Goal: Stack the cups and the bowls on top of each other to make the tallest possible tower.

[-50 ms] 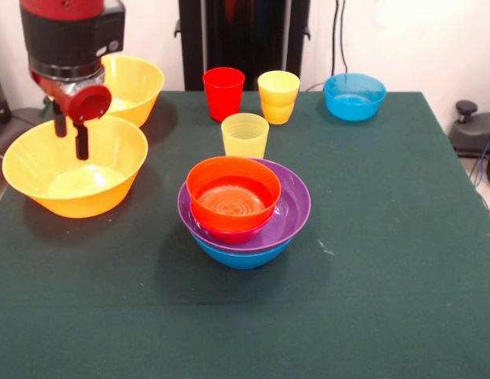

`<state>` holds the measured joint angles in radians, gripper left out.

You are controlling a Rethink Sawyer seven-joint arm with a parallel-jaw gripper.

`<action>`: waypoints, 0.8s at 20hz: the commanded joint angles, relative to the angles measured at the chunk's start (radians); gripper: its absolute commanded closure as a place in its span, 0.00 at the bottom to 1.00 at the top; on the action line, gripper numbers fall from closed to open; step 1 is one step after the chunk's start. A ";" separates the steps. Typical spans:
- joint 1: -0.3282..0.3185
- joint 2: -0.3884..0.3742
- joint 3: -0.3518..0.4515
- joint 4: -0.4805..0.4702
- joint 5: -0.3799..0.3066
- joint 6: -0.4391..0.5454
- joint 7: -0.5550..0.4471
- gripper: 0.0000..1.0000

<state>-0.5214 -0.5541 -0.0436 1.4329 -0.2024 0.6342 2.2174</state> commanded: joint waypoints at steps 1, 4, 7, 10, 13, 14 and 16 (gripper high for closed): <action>0.041 0.148 0.056 -0.123 -0.042 0.029 -0.008 0.00; 0.053 0.161 0.052 -0.147 -0.030 0.043 0.001 0.00; 0.074 0.169 0.043 -0.174 -0.018 0.073 0.013 0.00; 0.083 0.174 0.043 -0.197 -0.001 0.102 0.014 0.00; 0.090 0.180 0.040 -0.222 0.012 0.126 0.017 0.00; 0.093 0.182 0.039 -0.227 0.015 0.131 0.019 0.00; 0.095 0.195 0.040 -0.240 0.019 0.131 0.019 0.00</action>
<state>-0.4599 -0.3999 -0.0600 1.2747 -0.1968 0.6511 2.2174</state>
